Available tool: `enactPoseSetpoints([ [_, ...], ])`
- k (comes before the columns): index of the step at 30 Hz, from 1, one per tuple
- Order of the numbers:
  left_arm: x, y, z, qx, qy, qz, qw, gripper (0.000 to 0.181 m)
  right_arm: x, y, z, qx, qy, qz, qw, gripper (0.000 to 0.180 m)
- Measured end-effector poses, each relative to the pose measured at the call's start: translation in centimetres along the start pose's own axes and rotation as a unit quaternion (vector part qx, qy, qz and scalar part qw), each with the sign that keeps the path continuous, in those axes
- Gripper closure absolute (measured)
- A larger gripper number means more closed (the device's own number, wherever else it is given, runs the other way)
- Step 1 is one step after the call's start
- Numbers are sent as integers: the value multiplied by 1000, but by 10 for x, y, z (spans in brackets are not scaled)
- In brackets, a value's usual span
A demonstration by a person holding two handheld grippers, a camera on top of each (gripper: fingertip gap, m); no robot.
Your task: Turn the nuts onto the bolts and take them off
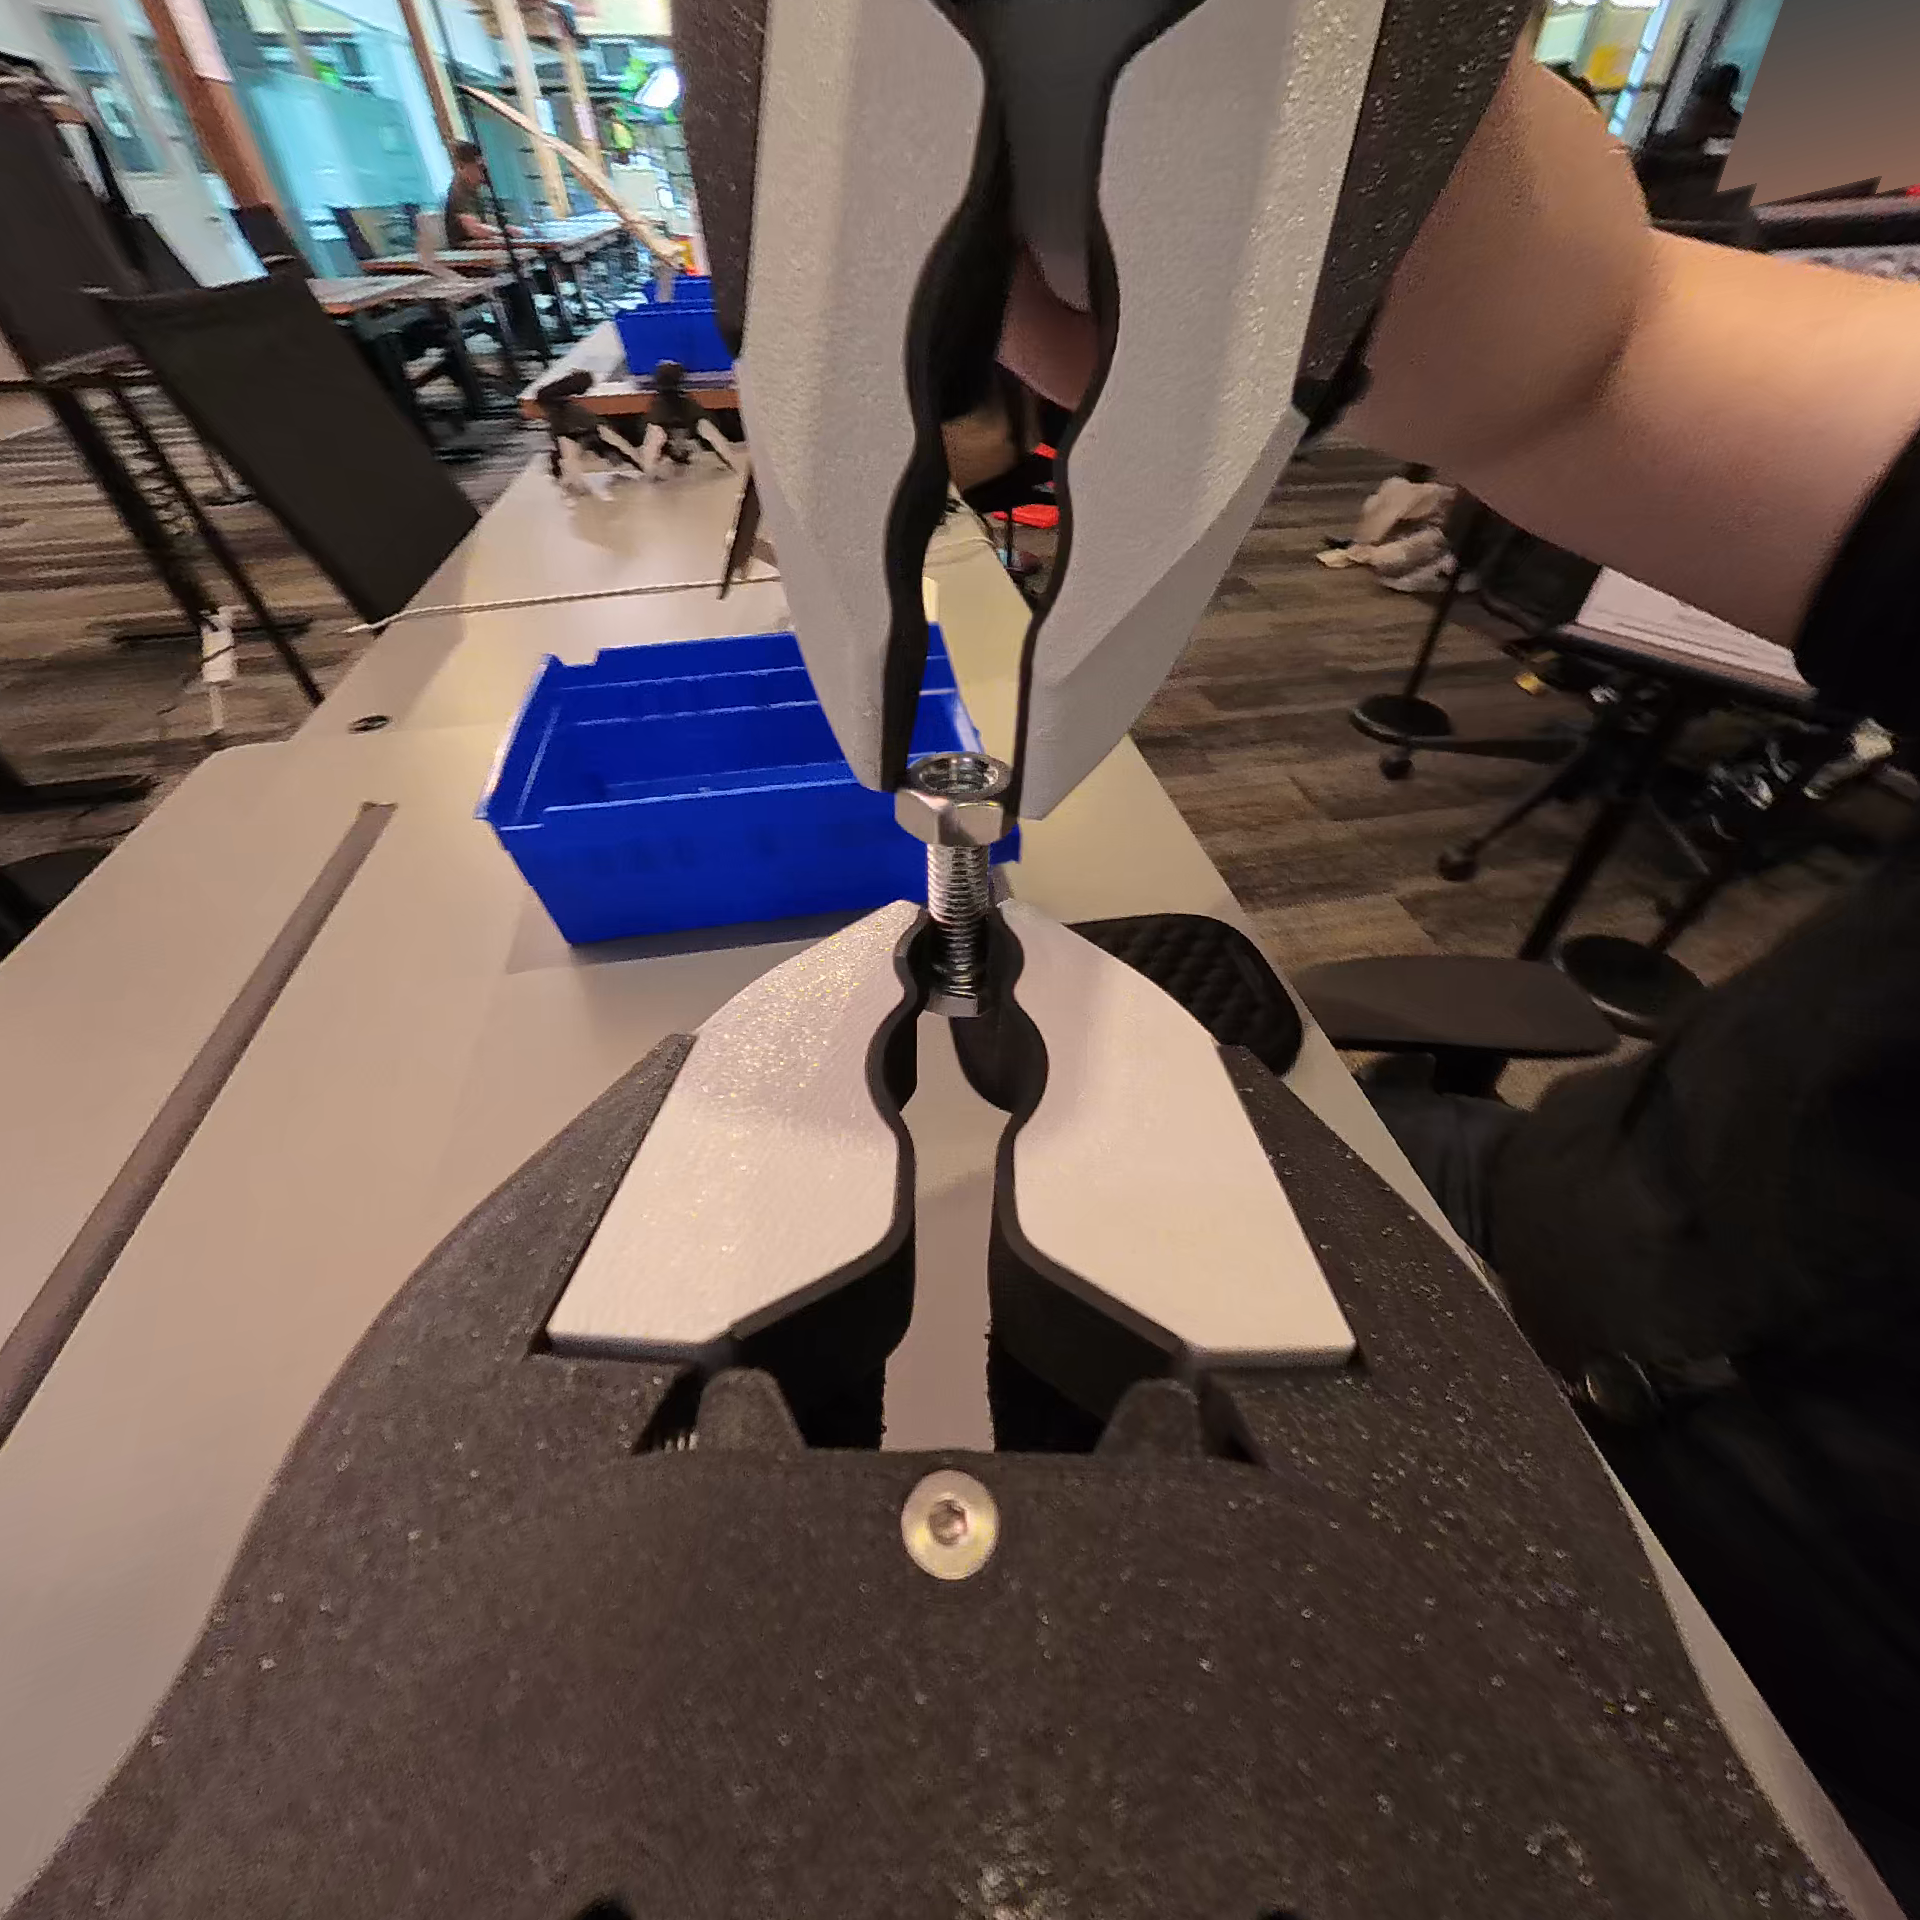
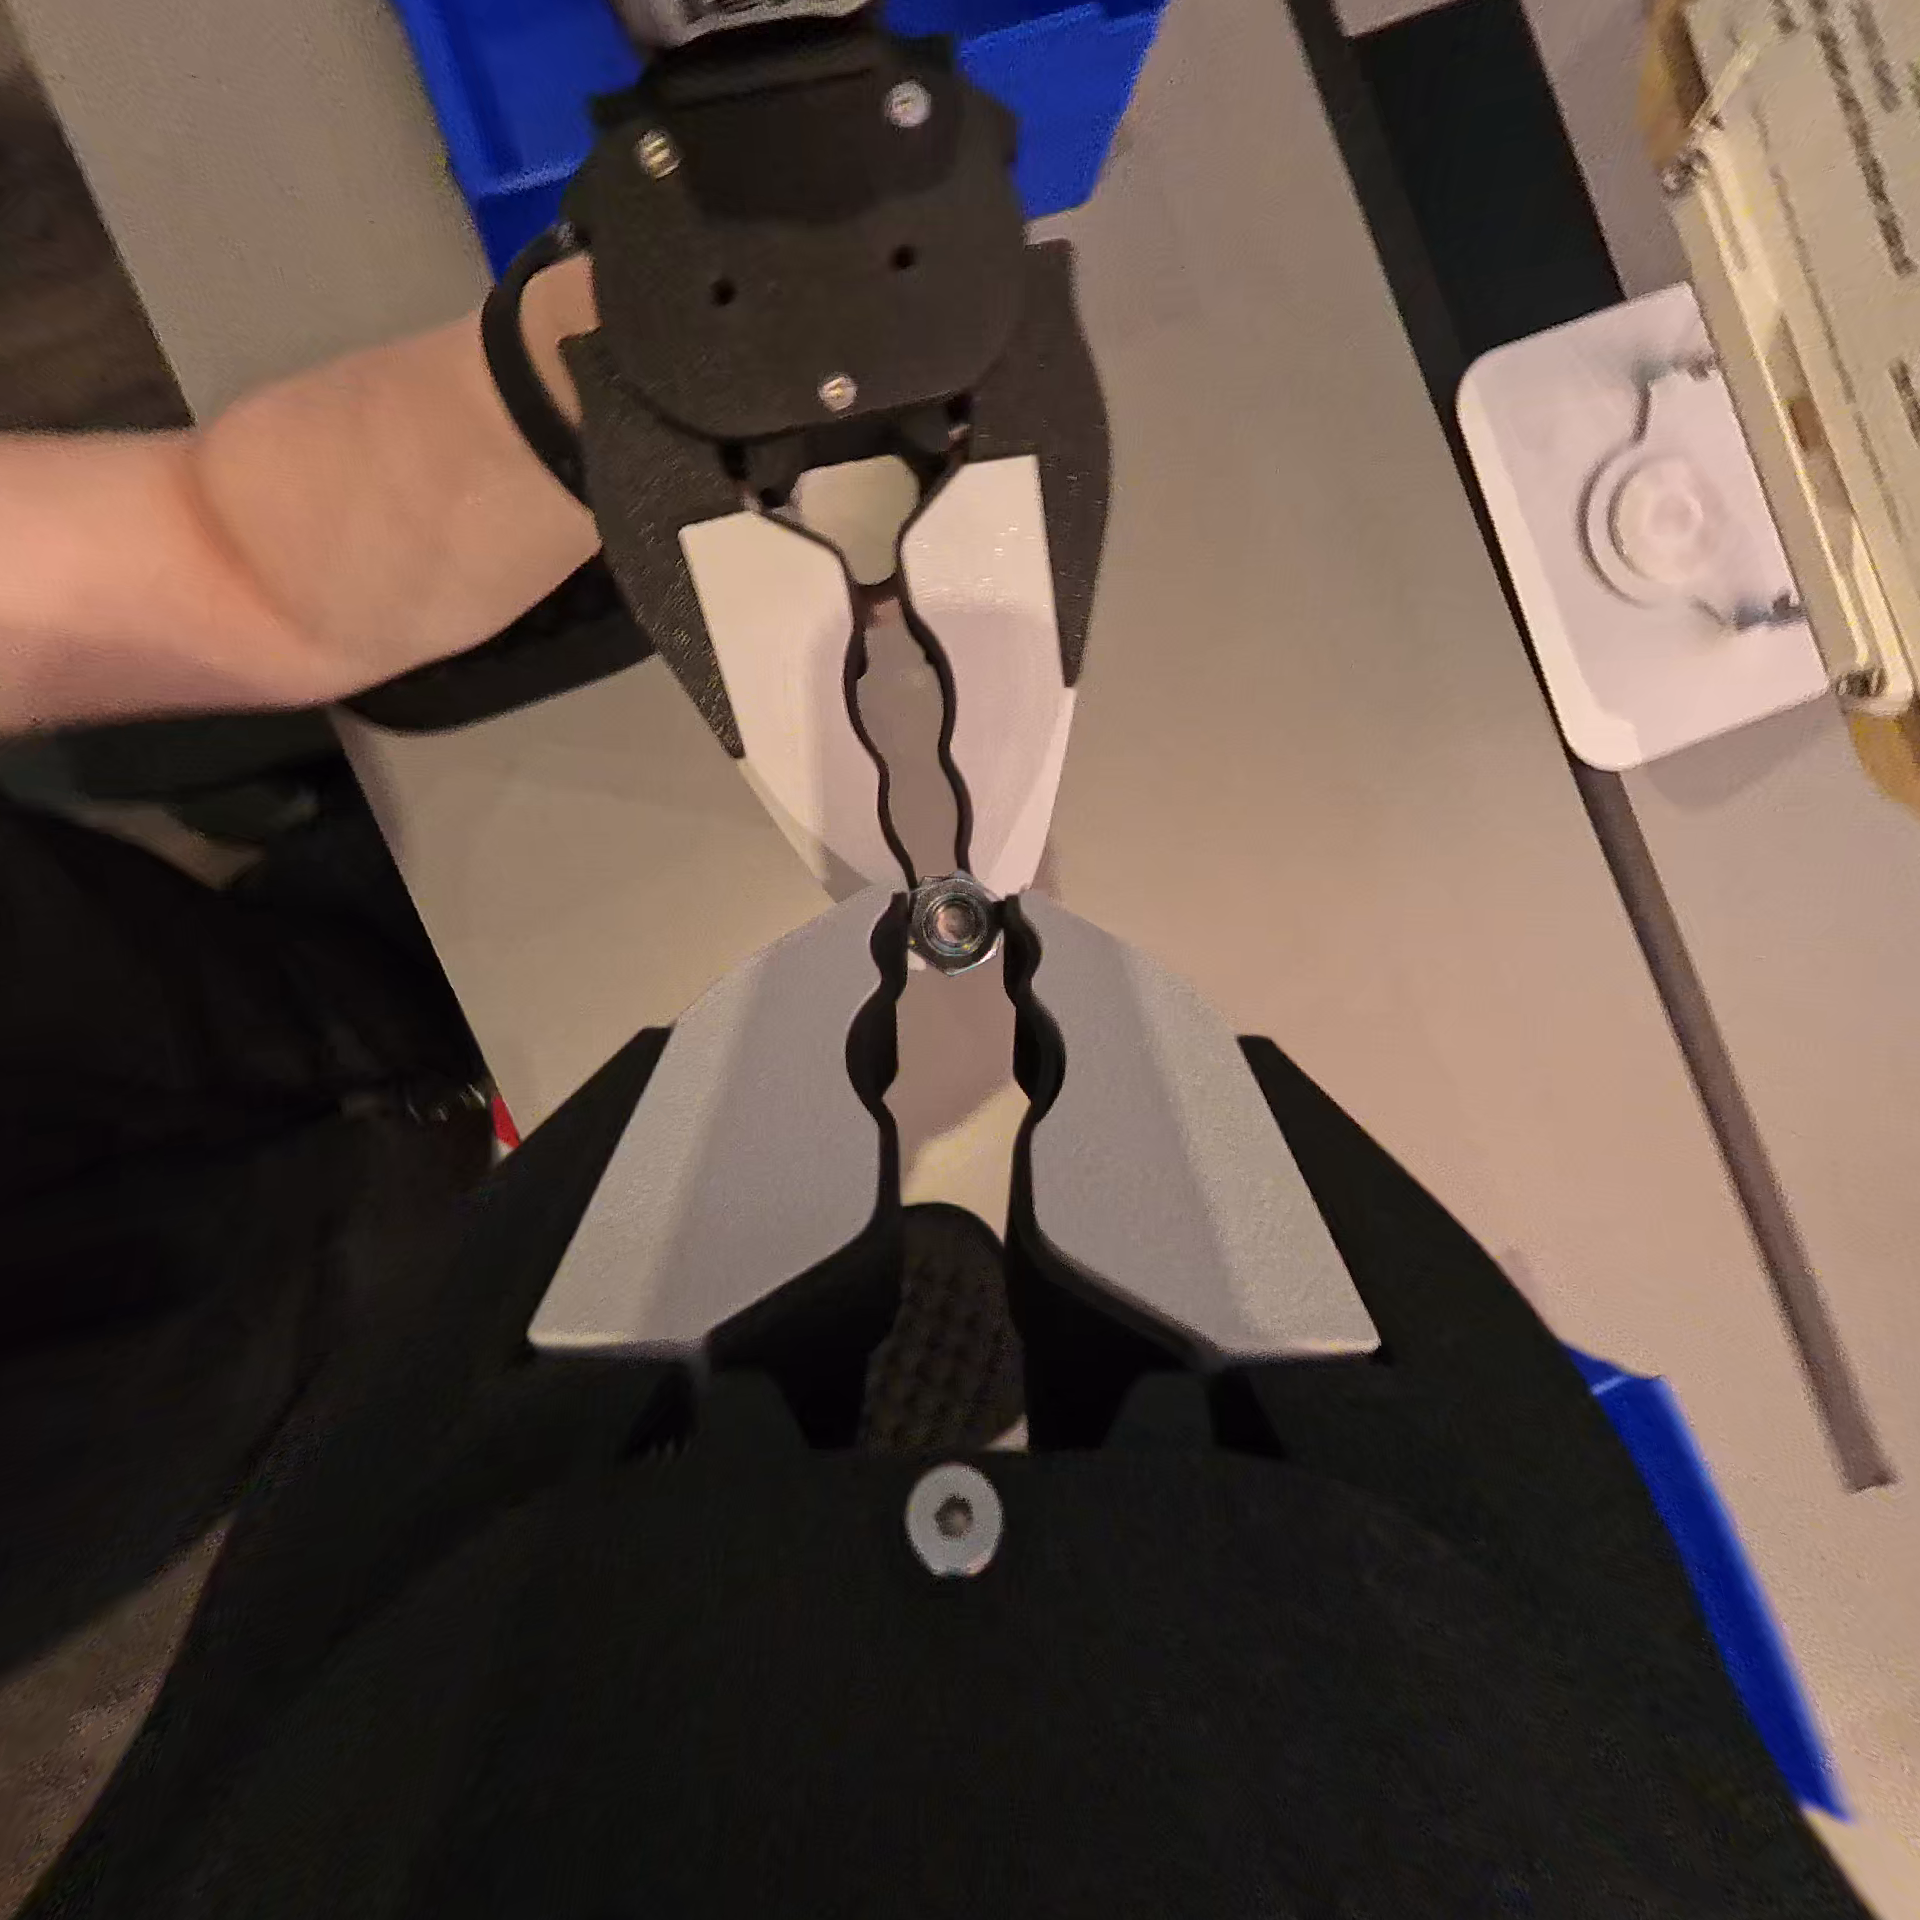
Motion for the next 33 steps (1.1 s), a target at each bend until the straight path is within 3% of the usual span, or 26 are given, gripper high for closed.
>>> enactPoseSetpoints([
  [4,1,-3,1,36,0,-3,999,172,-2,5,0,-26,27,84,996,163],
  [9,-1,-4,3,39,-4,-5,999,171,-3,6,4,-45,11,68,997,162],
  [12,1,-5,0,16,23,-17,999,172,-3,5,5,-54,21,36,998,143],
  [17,0,-7,-6,9,44,-13,999,172,-6,-1,-10,-85,148,-66,983,127],
  [20,0,-6,-8,-3,61,-13,998,172,-21,-4,-4,-87,227,-120,963,128],
  [25,3,-3,-8,-22,76,-11,997,172,-41,-3,12,-23,349,-120,929,130],
  [33,3,-2,-7,-27,76,-10,997,172,-42,-6,26,4,369,-132,920,128],
])
Point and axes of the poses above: each gripper's, where its closed fingertips meet, z out along the fingers, x out of its top, y = z × x across the jaws, the point moved 10 cm from there along -z, back along the fingers, and after that the axes turned 3 degrees about x, right-handed, at the moved point
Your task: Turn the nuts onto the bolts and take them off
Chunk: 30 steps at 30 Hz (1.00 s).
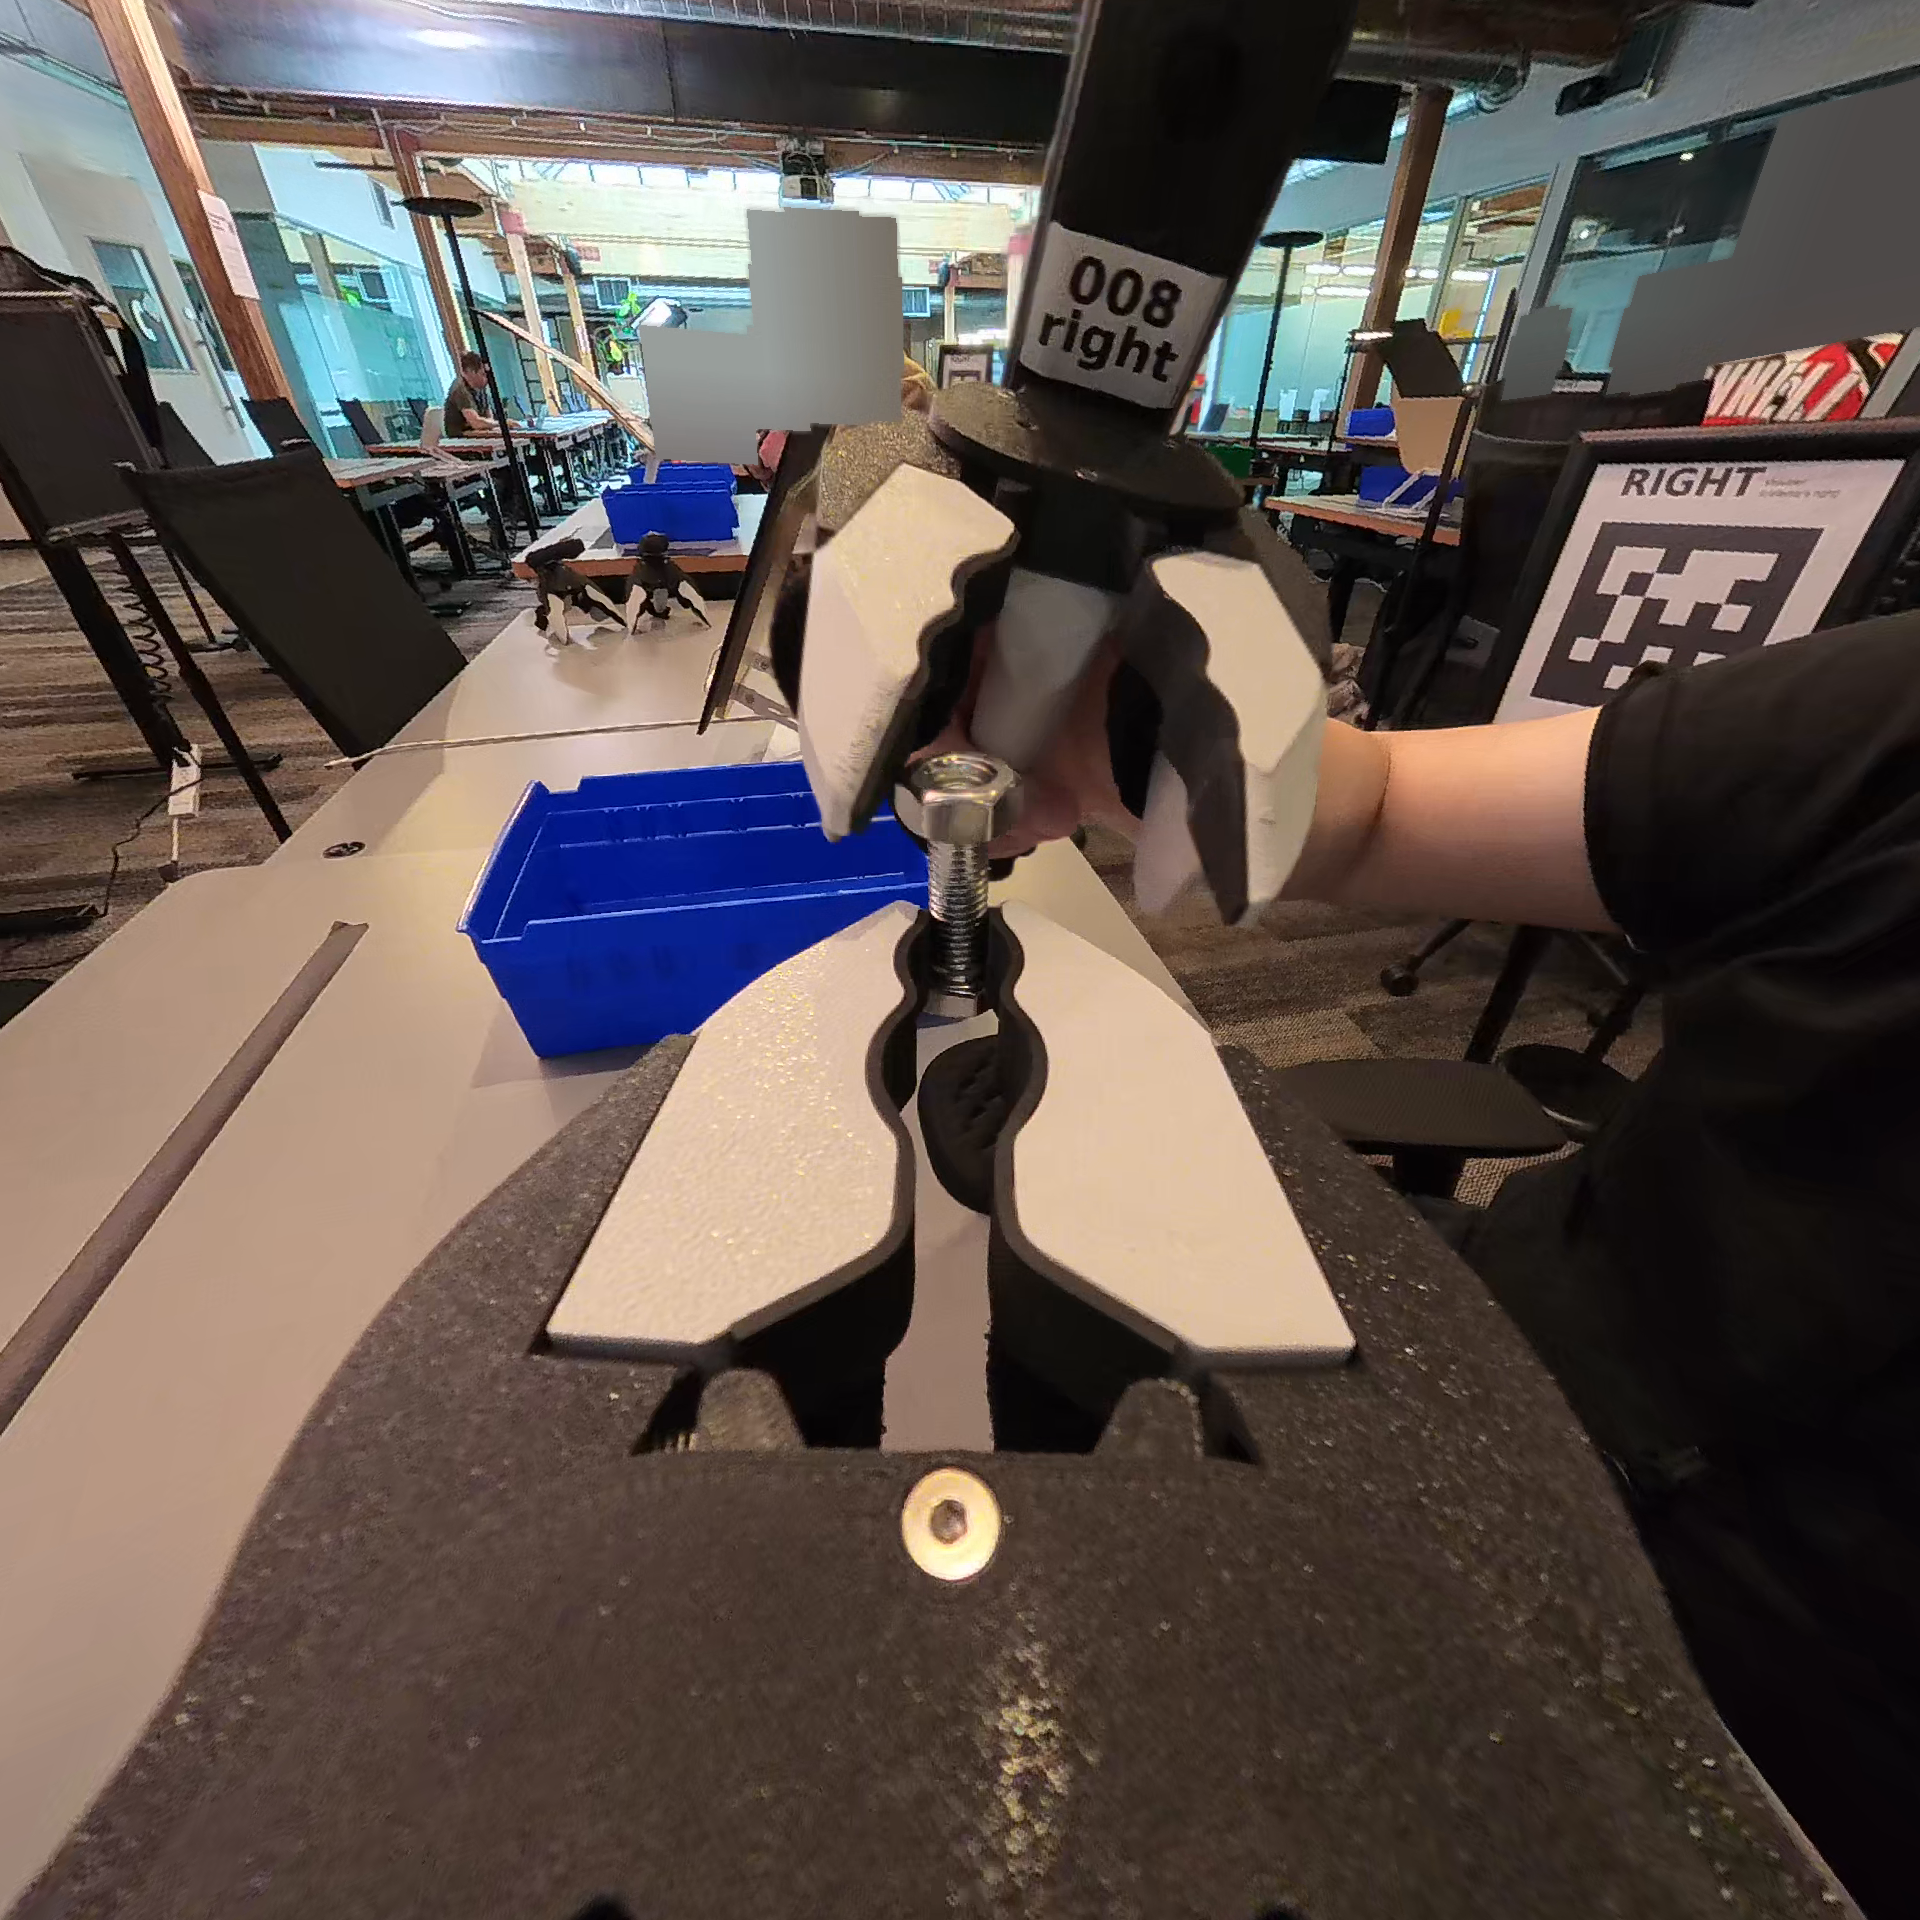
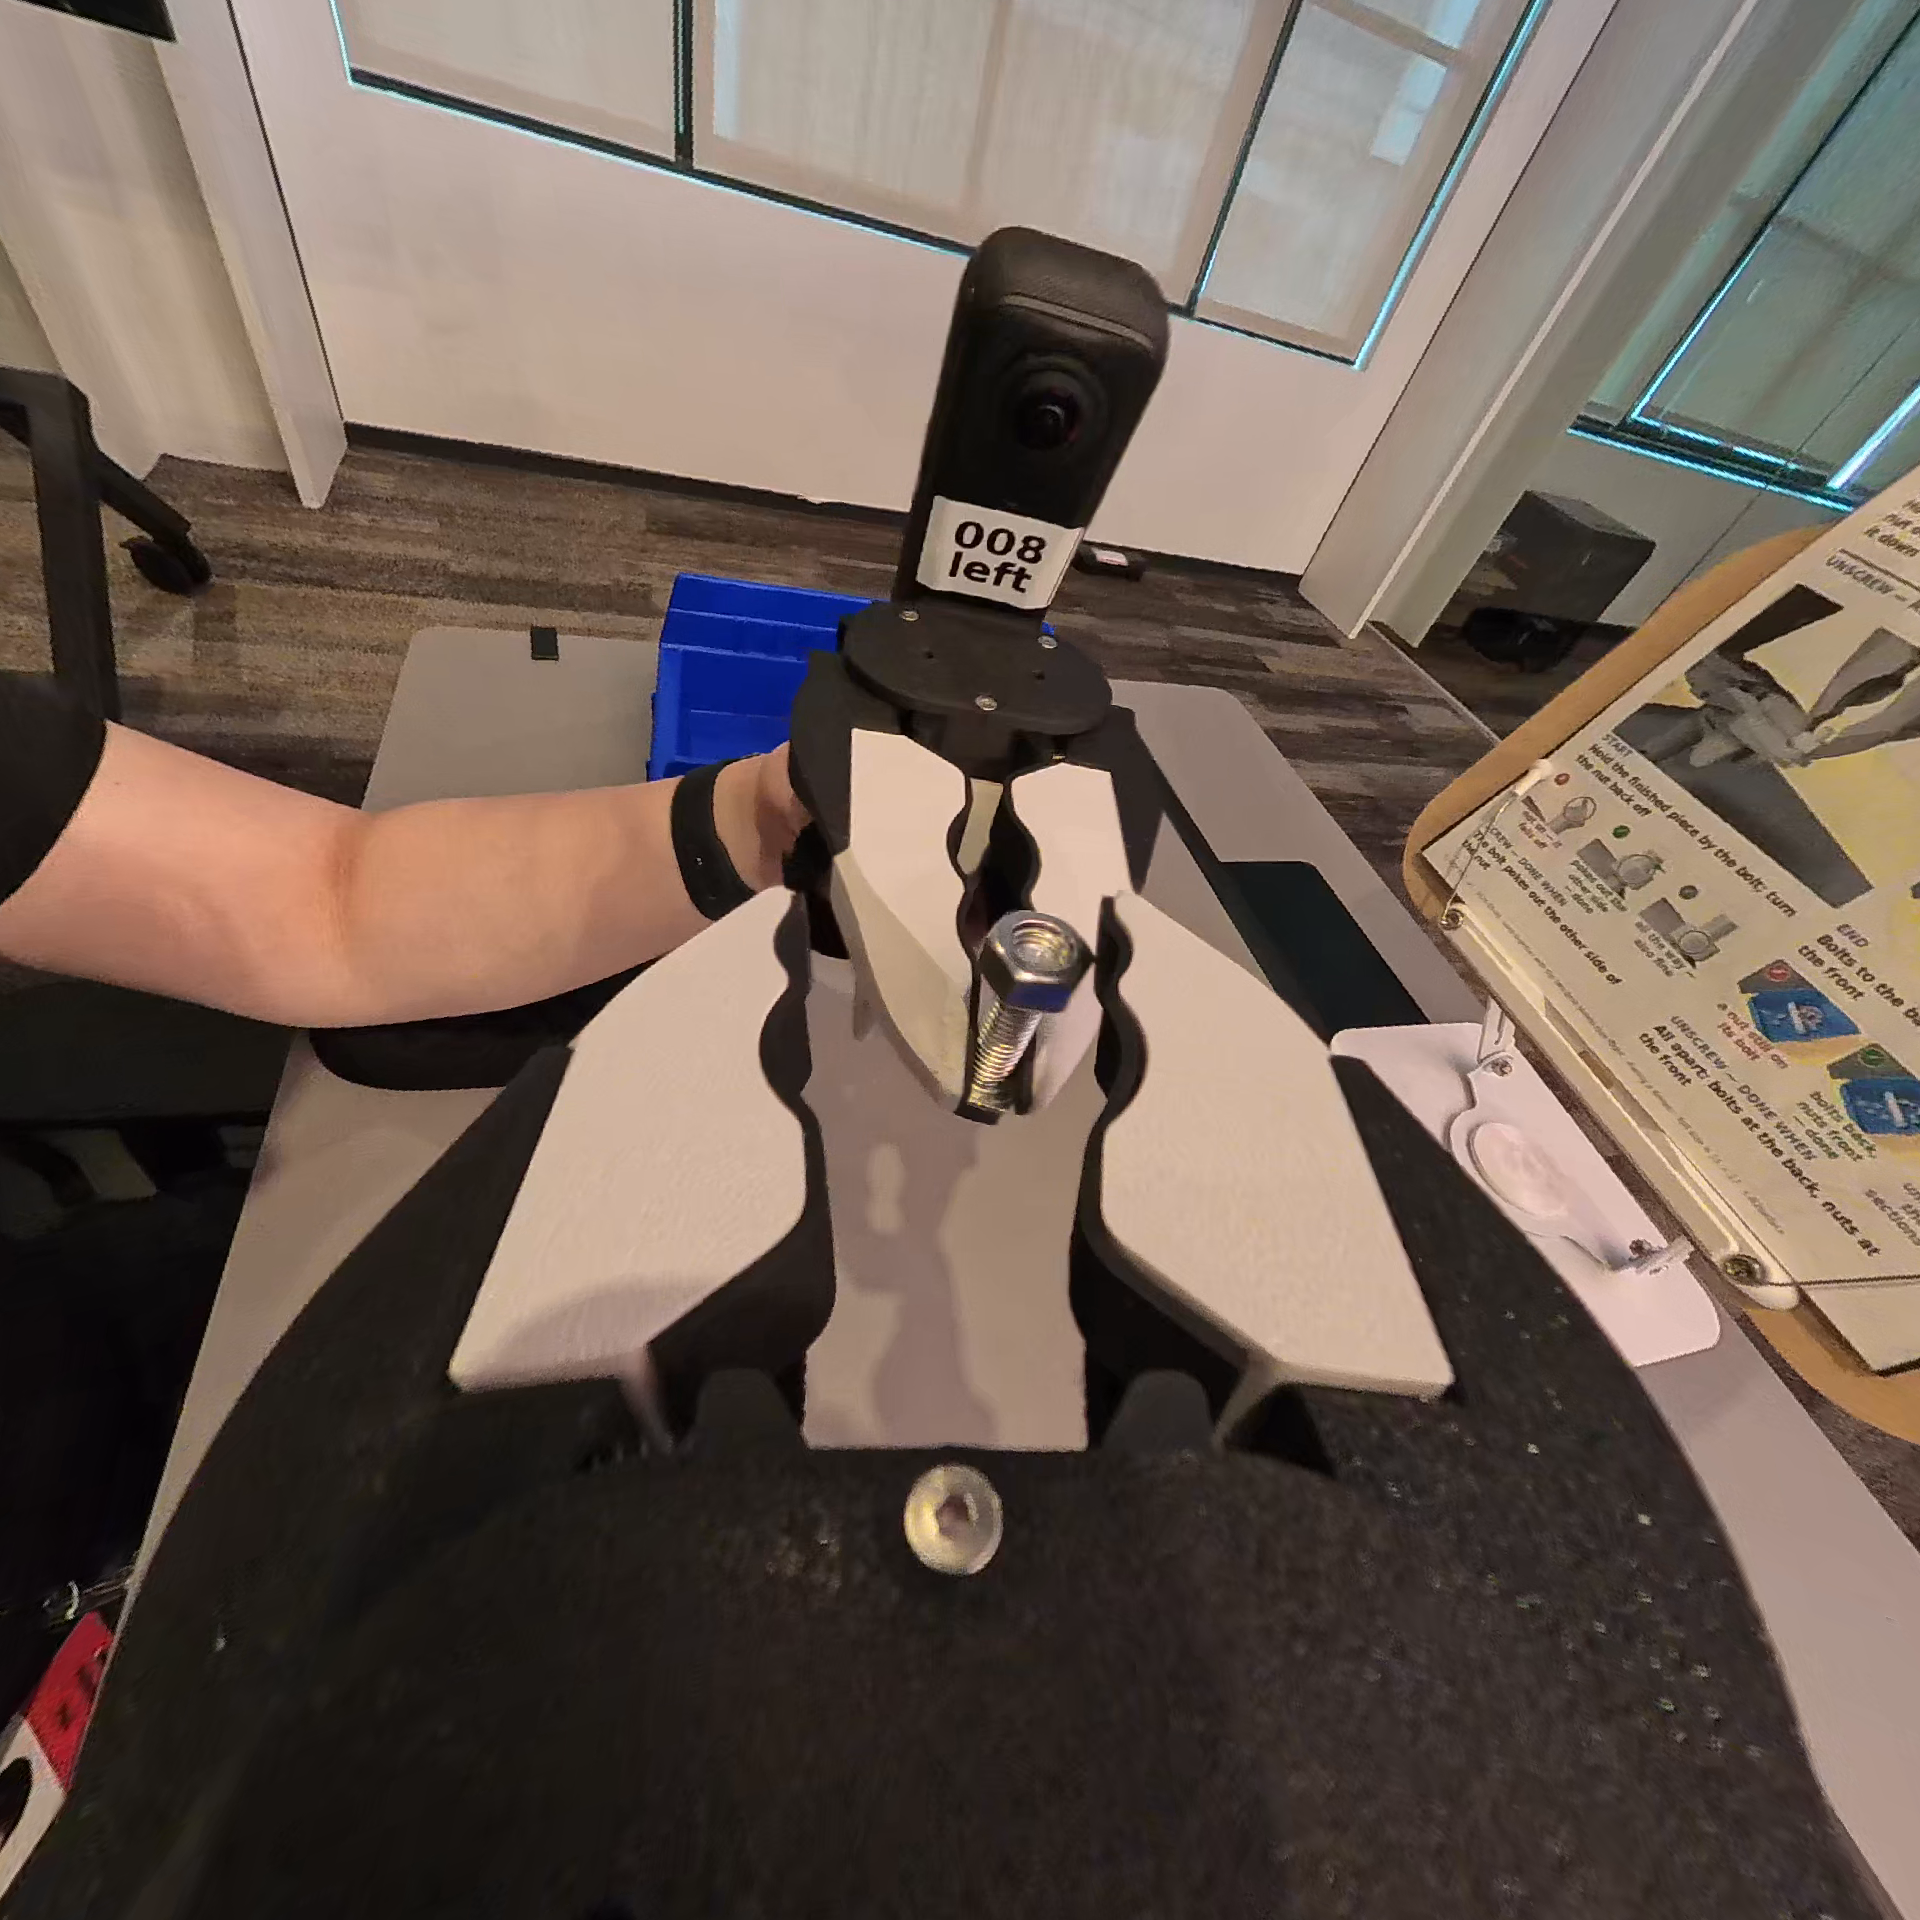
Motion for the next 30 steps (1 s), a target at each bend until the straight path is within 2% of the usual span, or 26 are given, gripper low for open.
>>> enactPoseSetpoints([
  [16,1,3,1,-8,-4,1,1000,171,-2,-6,-17,-39,-8,11,999,126],
  [23,1,4,3,-8,-5,3,1000,172,-3,-5,-8,-8,-9,23,1000,125],
  [30,1,1,-3,-4,2,-4,1000,172,-3,-13,-19,-27,-16,15,999,128],
])
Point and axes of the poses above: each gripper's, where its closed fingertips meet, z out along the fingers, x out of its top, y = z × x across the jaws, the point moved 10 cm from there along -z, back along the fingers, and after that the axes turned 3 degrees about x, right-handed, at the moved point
